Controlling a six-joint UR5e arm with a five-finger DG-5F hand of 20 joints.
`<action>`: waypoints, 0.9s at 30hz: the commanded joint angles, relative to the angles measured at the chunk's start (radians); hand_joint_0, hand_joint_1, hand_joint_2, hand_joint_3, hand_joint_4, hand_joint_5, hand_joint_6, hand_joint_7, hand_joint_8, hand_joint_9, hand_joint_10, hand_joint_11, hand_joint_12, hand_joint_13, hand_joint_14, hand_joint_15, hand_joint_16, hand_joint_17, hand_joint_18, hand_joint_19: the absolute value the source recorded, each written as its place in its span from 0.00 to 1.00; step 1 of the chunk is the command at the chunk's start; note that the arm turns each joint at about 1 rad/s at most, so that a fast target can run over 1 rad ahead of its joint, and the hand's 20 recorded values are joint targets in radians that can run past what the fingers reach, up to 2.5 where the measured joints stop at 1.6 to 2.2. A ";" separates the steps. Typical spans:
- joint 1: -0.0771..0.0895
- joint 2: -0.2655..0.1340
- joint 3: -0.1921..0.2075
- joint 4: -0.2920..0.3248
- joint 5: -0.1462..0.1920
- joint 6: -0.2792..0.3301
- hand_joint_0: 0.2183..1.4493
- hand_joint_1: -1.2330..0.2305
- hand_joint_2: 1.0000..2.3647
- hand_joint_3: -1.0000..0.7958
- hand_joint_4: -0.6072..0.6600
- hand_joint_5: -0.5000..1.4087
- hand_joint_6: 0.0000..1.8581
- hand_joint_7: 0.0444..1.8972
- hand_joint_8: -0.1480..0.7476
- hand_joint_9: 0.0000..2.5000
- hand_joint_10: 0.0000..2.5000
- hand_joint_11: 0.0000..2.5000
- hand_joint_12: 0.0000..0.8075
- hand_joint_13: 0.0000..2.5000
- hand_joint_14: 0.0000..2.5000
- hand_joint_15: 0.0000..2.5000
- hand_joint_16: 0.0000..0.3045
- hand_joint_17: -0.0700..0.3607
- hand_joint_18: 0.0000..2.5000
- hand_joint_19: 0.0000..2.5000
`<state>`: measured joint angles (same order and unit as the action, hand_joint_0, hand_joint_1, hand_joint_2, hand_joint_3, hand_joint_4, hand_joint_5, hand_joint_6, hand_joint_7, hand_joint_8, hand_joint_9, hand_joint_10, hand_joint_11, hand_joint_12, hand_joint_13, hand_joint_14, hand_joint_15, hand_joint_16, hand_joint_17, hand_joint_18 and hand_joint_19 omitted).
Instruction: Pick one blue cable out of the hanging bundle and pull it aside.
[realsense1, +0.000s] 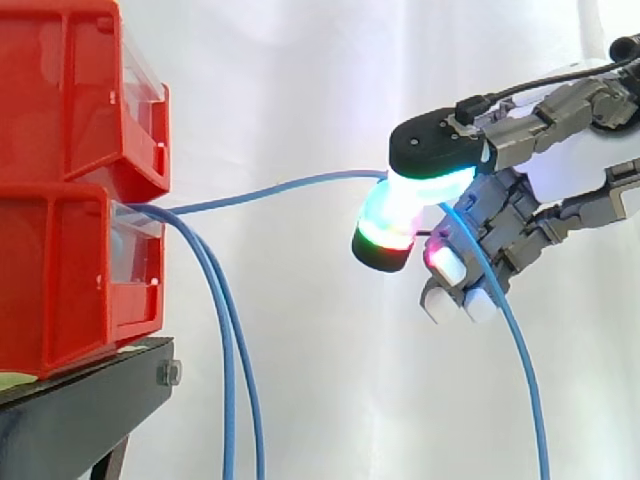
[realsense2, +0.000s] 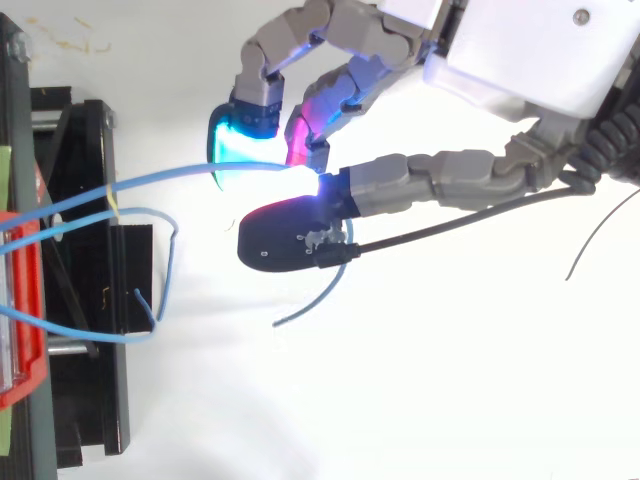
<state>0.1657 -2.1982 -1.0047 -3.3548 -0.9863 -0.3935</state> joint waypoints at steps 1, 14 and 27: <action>0.000 0.000 0.000 0.000 0.000 0.007 0.37 0.30 0.00 0.33 0.38 0.17 0.52 0.44 0.43 0.39 0.01 0.33 0.41 0.31 0.01 0.24 0.14 0.39 0.24 0.27; 0.000 0.000 0.000 0.000 -0.008 0.019 0.28 0.54 0.01 0.35 0.46 0.18 0.49 0.42 0.47 0.41 0.01 0.33 0.44 0.31 0.01 0.26 0.15 0.40 0.23 0.29; 0.002 0.000 0.000 0.000 -0.008 0.019 0.32 0.32 0.02 0.49 0.44 0.17 0.51 0.44 0.46 0.39 0.01 0.34 0.43 0.31 0.01 0.25 0.15 0.40 0.24 0.28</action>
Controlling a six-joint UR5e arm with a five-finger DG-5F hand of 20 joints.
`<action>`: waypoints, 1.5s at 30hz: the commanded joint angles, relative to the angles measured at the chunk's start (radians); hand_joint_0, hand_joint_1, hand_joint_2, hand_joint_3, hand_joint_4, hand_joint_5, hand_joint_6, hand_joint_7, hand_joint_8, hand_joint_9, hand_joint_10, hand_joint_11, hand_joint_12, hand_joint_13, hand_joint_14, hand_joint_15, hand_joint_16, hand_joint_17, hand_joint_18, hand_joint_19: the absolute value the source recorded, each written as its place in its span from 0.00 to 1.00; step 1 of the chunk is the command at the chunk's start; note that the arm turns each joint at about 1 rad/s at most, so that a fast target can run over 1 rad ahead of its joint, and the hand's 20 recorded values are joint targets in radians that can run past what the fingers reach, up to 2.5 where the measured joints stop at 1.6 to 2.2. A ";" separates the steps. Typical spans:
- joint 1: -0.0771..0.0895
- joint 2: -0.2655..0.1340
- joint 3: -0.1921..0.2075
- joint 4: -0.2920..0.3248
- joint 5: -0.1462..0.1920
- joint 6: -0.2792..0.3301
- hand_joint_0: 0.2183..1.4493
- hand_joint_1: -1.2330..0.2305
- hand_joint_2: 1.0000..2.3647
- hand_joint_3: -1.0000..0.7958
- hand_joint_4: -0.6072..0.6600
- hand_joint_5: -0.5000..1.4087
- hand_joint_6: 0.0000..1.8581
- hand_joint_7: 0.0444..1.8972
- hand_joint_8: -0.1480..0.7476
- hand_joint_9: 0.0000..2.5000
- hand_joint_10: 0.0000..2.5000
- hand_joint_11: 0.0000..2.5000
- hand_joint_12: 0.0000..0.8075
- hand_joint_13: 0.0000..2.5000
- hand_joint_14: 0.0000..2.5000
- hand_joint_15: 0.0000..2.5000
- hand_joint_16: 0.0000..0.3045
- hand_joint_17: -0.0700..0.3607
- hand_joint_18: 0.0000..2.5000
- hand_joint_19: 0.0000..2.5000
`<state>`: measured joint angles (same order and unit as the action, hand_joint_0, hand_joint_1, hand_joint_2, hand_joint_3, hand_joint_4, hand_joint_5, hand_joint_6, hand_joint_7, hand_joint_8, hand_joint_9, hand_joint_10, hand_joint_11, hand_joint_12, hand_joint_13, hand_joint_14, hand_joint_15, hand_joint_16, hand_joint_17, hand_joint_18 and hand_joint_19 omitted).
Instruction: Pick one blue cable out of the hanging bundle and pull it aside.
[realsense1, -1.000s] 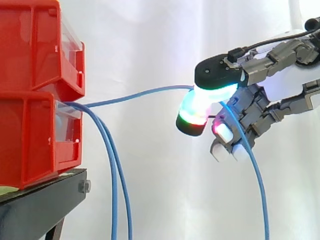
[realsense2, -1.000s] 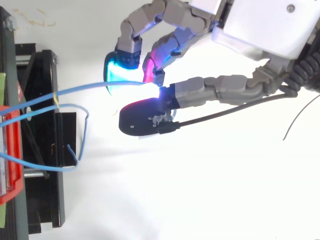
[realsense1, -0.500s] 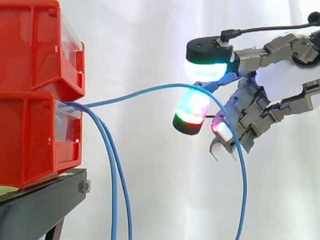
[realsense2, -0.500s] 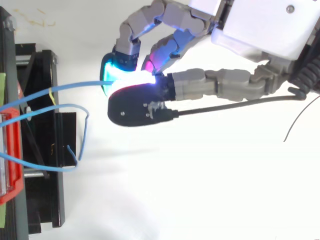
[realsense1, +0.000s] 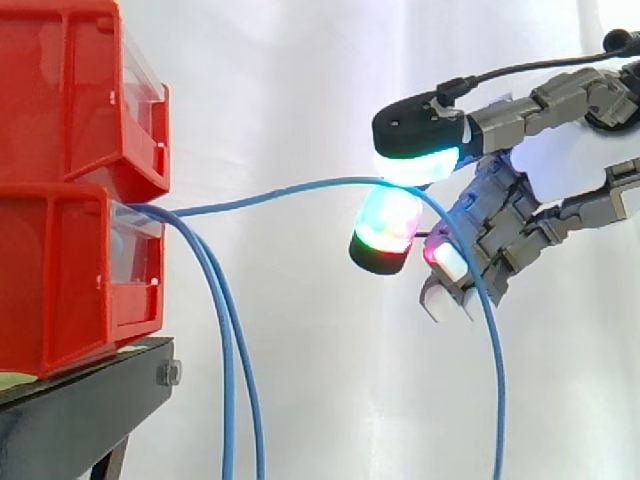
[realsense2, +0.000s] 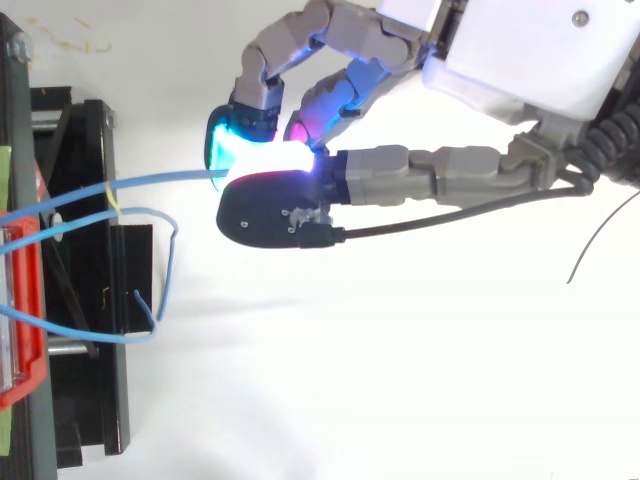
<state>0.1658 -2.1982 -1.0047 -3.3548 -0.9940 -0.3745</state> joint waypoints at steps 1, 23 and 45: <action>0.000 0.000 0.000 0.000 0.000 0.000 0.33 0.32 0.01 0.48 0.44 0.17 0.51 0.44 0.45 0.38 0.01 0.34 0.43 0.31 0.01 0.25 0.15 0.40 0.24 0.28; 0.000 0.000 0.000 0.000 -0.005 0.014 0.38 0.30 0.01 0.34 0.44 0.16 0.51 0.44 0.44 0.36 0.01 0.33 0.42 0.30 0.01 0.25 0.14 0.39 0.23 0.27; 0.011 0.000 0.000 -0.005 -0.011 0.109 0.32 0.35 0.01 0.42 0.45 0.17 0.52 0.44 0.46 0.40 0.01 0.35 0.44 0.32 0.01 0.27 0.15 0.40 0.24 0.29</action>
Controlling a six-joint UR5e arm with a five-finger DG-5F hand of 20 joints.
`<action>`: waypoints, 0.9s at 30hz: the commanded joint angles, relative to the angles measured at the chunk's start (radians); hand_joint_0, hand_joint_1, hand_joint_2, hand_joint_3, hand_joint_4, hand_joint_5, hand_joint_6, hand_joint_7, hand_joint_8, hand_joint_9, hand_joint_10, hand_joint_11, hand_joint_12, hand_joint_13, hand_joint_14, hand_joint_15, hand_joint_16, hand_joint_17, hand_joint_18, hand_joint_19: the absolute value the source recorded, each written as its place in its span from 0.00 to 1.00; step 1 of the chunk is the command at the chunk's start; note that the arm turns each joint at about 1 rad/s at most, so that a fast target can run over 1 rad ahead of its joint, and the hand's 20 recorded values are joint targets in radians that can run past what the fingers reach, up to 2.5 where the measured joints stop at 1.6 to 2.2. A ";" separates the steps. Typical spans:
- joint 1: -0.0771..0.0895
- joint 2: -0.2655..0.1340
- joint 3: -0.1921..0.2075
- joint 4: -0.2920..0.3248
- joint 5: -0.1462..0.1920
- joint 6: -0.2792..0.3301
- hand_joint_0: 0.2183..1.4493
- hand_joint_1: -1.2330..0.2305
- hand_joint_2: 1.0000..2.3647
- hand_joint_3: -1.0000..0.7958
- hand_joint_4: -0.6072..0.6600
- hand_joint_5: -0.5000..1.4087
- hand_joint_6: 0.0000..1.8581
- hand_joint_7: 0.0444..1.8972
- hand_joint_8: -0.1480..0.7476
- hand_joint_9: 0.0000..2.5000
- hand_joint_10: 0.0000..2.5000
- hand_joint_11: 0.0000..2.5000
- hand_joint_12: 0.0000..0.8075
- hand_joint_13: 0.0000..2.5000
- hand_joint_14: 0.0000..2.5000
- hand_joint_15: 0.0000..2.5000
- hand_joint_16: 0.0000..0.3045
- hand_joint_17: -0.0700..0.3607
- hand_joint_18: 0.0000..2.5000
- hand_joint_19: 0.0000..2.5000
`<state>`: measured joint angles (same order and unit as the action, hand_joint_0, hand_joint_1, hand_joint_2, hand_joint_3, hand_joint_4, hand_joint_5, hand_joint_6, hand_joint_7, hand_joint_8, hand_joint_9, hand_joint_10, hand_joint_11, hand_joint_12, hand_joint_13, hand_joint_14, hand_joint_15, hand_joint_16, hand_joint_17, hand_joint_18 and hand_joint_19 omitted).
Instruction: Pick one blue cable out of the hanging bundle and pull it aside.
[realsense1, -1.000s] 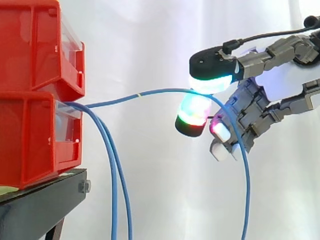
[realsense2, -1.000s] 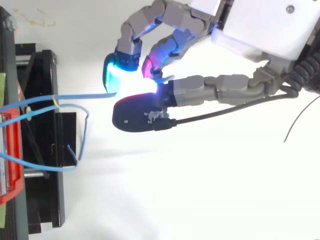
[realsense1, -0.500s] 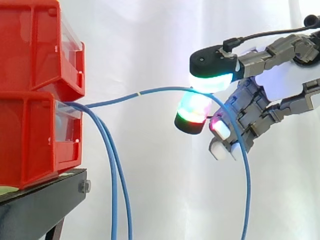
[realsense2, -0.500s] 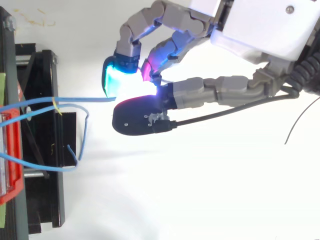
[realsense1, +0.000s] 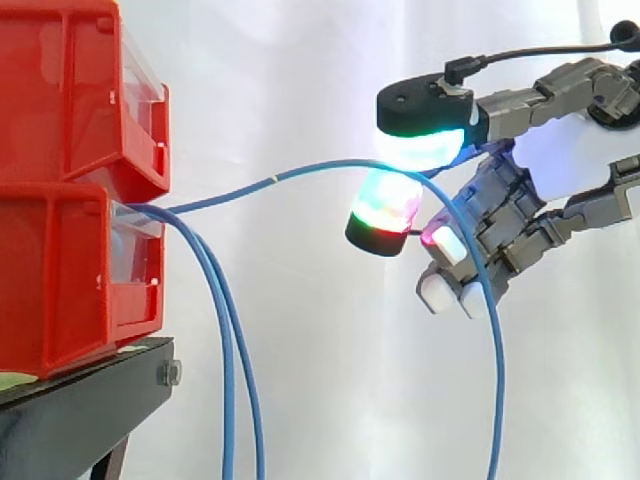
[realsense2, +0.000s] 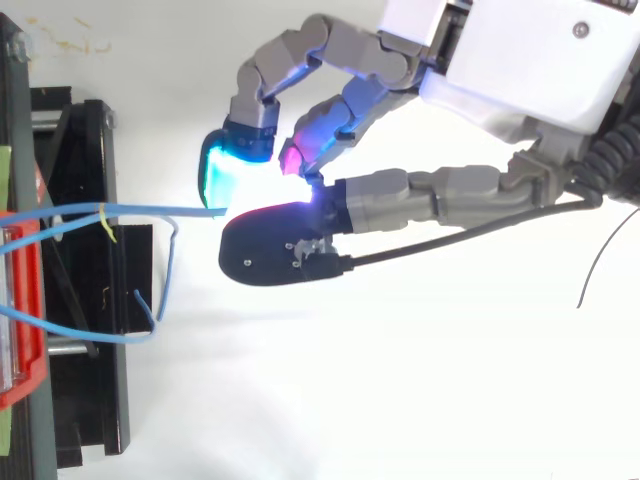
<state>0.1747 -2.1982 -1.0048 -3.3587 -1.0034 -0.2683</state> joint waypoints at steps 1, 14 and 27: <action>0.002 0.000 0.000 0.001 -0.001 0.004 0.32 0.35 0.01 0.41 0.46 0.17 0.52 0.44 0.46 0.40 0.01 0.35 0.43 0.32 0.01 0.27 0.15 0.40 0.24 0.29; 0.008 0.000 0.000 -0.002 -0.001 0.040 0.27 0.38 0.01 0.35 0.48 0.17 0.51 0.42 0.47 0.40 0.01 0.35 0.44 0.32 0.01 0.27 0.15 0.40 0.24 0.29; 0.008 0.000 0.000 -0.002 -0.001 0.040 0.24 0.41 0.00 0.31 0.49 0.18 0.51 0.42 0.49 0.40 0.01 0.35 0.46 0.32 0.01 0.27 0.16 0.42 0.25 0.29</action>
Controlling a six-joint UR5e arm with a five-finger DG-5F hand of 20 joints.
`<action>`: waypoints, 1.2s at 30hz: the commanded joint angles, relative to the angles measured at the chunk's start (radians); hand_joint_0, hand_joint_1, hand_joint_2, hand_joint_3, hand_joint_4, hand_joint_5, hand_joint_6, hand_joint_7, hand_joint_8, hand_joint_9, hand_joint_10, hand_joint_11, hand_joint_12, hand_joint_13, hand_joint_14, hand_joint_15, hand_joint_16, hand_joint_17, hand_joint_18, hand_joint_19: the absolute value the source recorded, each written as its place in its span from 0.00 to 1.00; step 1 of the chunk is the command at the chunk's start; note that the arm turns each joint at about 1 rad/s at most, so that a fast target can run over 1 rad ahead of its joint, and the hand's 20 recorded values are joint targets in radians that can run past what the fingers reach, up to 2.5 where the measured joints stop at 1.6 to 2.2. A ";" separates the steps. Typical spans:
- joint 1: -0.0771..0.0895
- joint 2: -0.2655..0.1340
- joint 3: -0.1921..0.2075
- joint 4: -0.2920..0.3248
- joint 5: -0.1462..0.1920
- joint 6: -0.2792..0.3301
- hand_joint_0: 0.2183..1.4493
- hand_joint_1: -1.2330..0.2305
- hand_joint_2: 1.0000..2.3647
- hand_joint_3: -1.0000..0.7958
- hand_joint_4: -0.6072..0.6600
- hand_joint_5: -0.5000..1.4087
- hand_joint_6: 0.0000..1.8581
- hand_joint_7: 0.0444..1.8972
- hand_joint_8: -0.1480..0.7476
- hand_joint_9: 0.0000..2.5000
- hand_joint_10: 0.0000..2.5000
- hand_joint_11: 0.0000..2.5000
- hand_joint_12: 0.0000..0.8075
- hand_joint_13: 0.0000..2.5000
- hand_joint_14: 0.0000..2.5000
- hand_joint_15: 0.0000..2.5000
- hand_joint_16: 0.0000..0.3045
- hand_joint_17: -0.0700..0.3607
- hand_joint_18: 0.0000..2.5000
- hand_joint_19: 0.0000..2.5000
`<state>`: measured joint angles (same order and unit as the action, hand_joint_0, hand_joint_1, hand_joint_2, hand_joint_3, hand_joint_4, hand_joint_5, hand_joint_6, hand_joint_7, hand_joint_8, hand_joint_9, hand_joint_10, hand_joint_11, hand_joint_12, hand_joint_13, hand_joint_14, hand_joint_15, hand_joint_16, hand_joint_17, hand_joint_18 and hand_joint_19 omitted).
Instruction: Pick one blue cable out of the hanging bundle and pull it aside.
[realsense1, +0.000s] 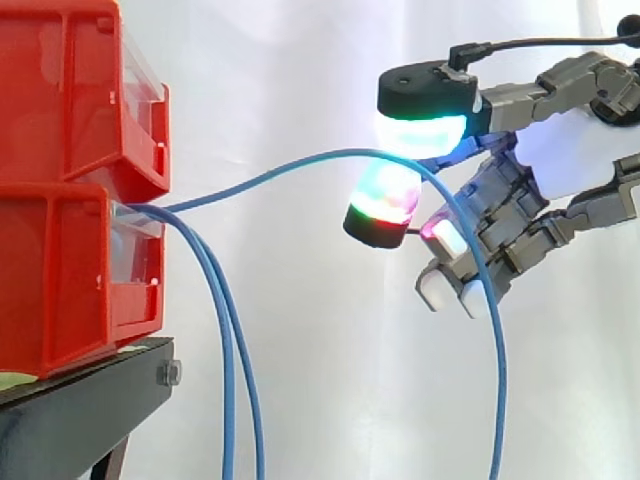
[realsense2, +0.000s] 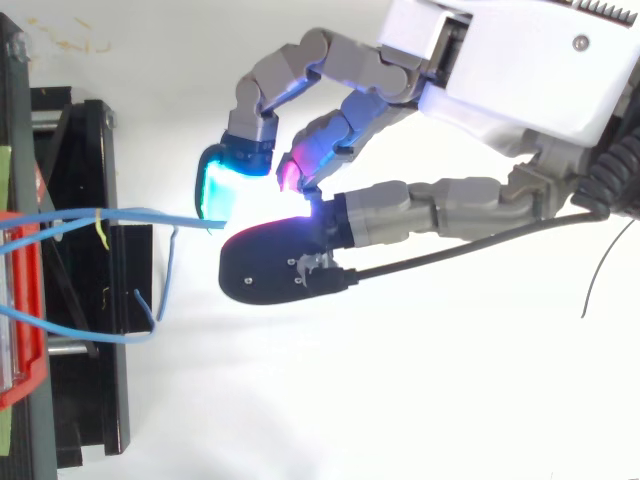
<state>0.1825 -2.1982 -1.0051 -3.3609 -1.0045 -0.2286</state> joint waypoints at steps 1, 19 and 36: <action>0.000 0.000 0.000 0.000 0.000 0.000 0.24 0.42 0.00 0.30 0.49 0.18 0.51 0.42 0.49 0.40 0.01 0.34 0.46 0.32 0.01 0.27 0.16 0.42 0.25 0.29; 0.000 0.000 -0.001 -0.009 -0.002 0.002 0.28 0.39 0.01 0.37 0.48 0.19 0.50 0.45 0.48 0.42 0.01 0.35 0.45 0.32 0.01 0.27 0.15 0.41 0.24 0.29; 0.002 0.000 0.000 -0.008 -0.003 0.020 0.29 0.33 0.01 0.42 0.43 0.18 0.51 0.43 0.46 0.43 0.01 0.35 0.43 0.32 0.01 0.27 0.15 0.40 0.25 0.29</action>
<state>0.1838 -2.1982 -1.0049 -3.3686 -1.0078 -0.2148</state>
